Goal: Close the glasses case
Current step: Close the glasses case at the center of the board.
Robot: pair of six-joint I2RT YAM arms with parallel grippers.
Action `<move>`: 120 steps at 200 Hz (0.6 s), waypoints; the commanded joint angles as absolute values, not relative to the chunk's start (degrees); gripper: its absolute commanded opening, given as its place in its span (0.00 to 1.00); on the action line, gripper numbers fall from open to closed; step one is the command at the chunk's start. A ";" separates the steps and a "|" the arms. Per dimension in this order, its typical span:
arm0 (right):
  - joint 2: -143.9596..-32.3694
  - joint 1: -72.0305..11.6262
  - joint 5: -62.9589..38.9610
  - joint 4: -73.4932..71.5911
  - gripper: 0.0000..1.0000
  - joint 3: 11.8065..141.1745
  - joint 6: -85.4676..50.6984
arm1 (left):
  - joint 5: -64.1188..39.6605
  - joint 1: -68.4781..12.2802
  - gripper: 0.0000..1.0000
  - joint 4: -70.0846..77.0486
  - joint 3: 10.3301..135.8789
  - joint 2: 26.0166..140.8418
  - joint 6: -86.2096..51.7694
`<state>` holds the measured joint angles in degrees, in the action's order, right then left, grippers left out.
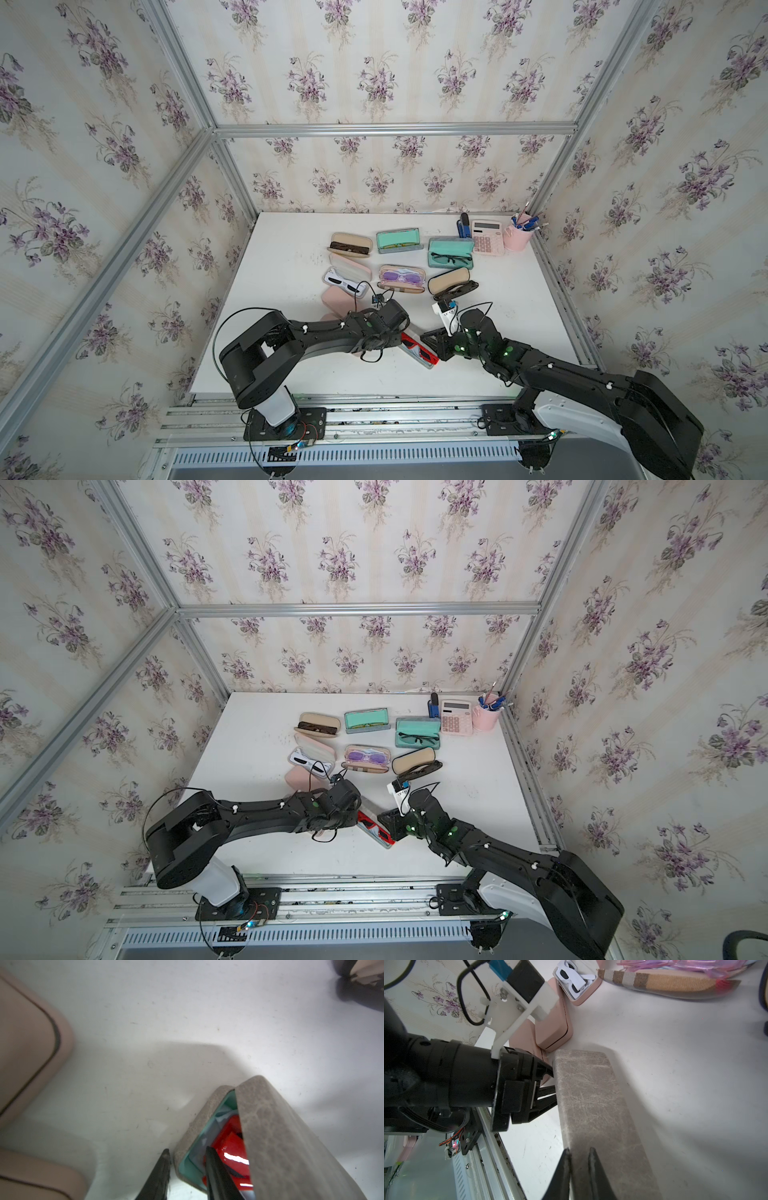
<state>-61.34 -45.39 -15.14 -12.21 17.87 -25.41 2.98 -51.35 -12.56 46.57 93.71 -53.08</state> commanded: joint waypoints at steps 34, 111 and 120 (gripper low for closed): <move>-61.71 -45.83 -12.83 -5.19 0.16 17.14 -26.21 | 1.92 -51.33 0.32 -15.82 46.06 93.80 -53.24; -63.08 -46.92 -12.50 -5.93 0.15 17.21 -26.76 | 1.93 -51.35 0.32 -15.78 45.84 93.59 -53.35; -63.19 -47.02 -12.39 -5.98 0.15 17.18 -26.83 | 1.93 -51.34 0.32 -15.73 45.79 93.60 -53.35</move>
